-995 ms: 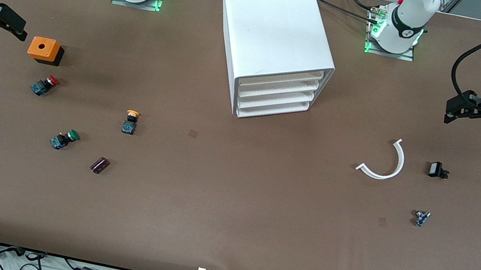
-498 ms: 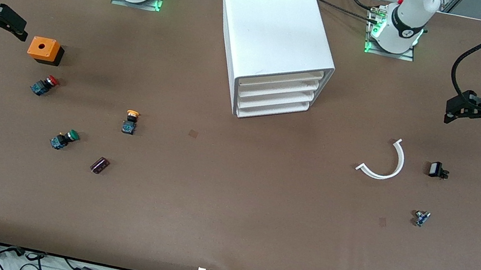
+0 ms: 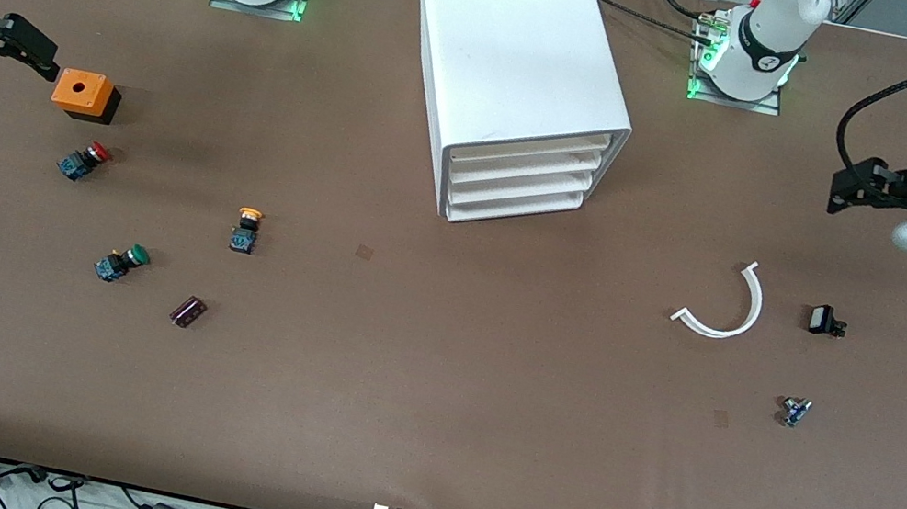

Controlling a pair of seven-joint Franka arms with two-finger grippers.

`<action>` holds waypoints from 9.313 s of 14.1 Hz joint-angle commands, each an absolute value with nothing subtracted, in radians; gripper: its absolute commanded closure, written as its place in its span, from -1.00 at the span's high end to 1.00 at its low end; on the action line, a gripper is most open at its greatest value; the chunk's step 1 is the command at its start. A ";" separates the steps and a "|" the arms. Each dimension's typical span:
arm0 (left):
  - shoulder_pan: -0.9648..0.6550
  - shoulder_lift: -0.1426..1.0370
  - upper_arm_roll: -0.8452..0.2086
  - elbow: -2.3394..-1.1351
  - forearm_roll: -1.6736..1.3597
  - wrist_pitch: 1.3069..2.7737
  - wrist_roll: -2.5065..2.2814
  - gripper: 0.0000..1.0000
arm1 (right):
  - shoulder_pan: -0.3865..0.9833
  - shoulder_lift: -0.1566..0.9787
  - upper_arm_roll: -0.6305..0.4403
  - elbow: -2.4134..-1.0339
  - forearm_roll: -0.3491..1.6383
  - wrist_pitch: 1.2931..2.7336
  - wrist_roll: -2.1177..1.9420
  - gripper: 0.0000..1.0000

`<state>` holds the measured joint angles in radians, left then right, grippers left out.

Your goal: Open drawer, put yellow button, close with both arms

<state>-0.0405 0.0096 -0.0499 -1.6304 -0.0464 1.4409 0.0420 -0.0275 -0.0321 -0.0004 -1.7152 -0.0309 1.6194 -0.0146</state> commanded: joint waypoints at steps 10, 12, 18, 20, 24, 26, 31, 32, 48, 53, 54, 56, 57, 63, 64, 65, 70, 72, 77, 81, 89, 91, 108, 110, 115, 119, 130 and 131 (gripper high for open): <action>-0.101 0.395 -0.057 -1.617 -0.661 1.372 0.418 1.00 | 0.106 0.196 0.003 -1.710 -0.029 1.775 -0.006 1.00; -0.101 0.417 -0.057 -1.695 -0.840 1.467 0.527 1.00 | 0.132 0.262 0.003 -1.712 -0.026 1.830 -0.006 1.00; -0.095 0.394 -0.179 -1.981 -1.131 1.699 0.767 1.00 | 0.196 0.423 0.003 -1.712 0.006 1.943 0.017 1.00; -0.094 0.387 -0.195 -2.049 -1.186 1.701 0.816 0.89 | 0.228 0.483 0.002 -1.712 -0.006 1.985 0.043 1.00; -0.097 0.383 -0.222 -2.077 -1.187 1.695 0.844 0.16 | 0.230 0.580 0.002 -1.715 -0.002 2.063 0.054 1.00; -0.098 0.388 -0.232 -2.083 -1.187 1.697 0.902 -0.33 | 0.229 0.598 0.002 -1.723 -0.002 2.053 0.054 1.00; -0.098 0.406 -0.230 -2.053 -1.178 1.703 0.927 -0.95 | 0.229 0.641 0.002 -1.726 0.006 2.052 0.066 1.00; -0.095 0.425 -0.226 -2.016 -1.166 1.703 0.925 -0.96 | 0.227 0.643 0.002 -1.726 0.006 2.052 0.066 1.00; -0.011 0.589 -0.192 -1.683 -0.986 1.672 0.885 1.00 | 0.229 0.657 0.003 -1.703 0.009 2.049 0.094 -1.00; -0.014 0.483 -0.204 -1.626 -0.827 1.635 0.406 1.00 | 0.227 0.640 0.003 -1.489 0.011 1.855 0.091 -1.00; -0.018 0.477 -0.206 -1.591 -0.762 1.619 0.303 1.00 | 0.229 0.638 0.003 -1.436 0.011 1.817 0.091 -1.00; -0.026 0.477 -0.207 -1.498 -0.593 1.565 0.108 1.00 | 0.254 0.638 0.005 -1.341 0.009 1.772 0.087 -1.00; -0.028 0.477 -0.209 -1.459 -0.498 1.540 0.030 1.00 | 0.282 0.638 0.005 -1.292 0.008 1.746 0.086 -1.00; -0.023 0.465 -0.201 -1.263 -0.074 1.358 -0.092 1.00 | 0.451 0.638 0.003 -1.098 0.008 1.706 0.095 -1.00; -0.025 0.466 -0.198 -1.220 -0.036 1.327 -0.092 1.00 | 0.478 0.638 0.002 -1.088 0.015 1.713 0.097 -1.00; -0.026 0.465 -0.198 -1.194 -0.006 1.325 -0.091 1.00 | 0.512 0.638 0.000 -1.066 0.017 1.716 0.119 -1.00; -0.005 0.453 -0.181 -1.040 0.055 1.258 -0.106 1.00 | 0.684 0.641 -0.003 -1.005 0.012 1.746 0.348 -1.00; -0.005 0.427 -0.189 -1.058 0.130 1.262 -0.107 1.00 | 0.727 0.644 0.001 -1.005 0.014 1.769 0.382 -1.00; 0.012 0.333 -0.190 -1.235 0.123 1.390 -0.109 1.00 | 0.854 0.673 -0.006 -1.005 0.009 1.830 0.503 -1.00; 0.018 0.313 -0.192 -1.266 0.111 1.411 -0.114 1.00 | 0.888 0.709 0.002 -0.999 0.009 1.842 0.541 -1.00; 0.020 0.310 -0.192 -1.272 0.110 1.388 -0.114 1.00 | 0.911 0.747 0.018 -1.000 0.023 1.842 0.584 -1.00; 0.023 0.311 -0.190 -1.270 0.110 1.388 -0.106 1.00 | 0.911 0.755 0.018 -1.000 0.023 1.841 0.595 -1.00; 0.009 0.288 -0.221 -1.457 0.012 1.647 -0.312 1.00 | 0.767 0.726 0.000 -0.879 0.009 1.709 0.630 1.00; 0.008 0.296 -0.276 -1.506 0.012 1.721 -0.452 1.00 | 0.710 0.713 -0.021 -0.888 -0.009 1.671 0.603 1.00; -0.030 0.321 -0.379 -1.637 0.020 1.933 -0.684 1.00 | 0.470 0.695 -0.043 -0.902 -0.018 1.559 0.353 1.00; -0.142 0.386 -0.377 -1.637 0.023 1.983 -0.781 1.00 | 0.312 0.675 -0.038 -0.917 -0.003 1.504 0.293 1.00; -0.227 0.426 -0.400 -1.684 0.067 1.990 -0.887 1.00 | 0.083 0.396 -0.041 -1.266 -0.001 1.609 0.138 1.00; -0.229 0.423 -0.403 -1.699 0.067 1.990 -0.911 1.00 | 0.069 0.347 -0.041 -1.314 -0.002 1.640 0.118 1.00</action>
<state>-0.2228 0.4451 -0.3877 -1.6550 0.0433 1.9940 -0.8637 0.0916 0.5139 -0.0570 -1.1071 0.0202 1.5594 0.1485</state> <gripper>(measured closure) 0.000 0.000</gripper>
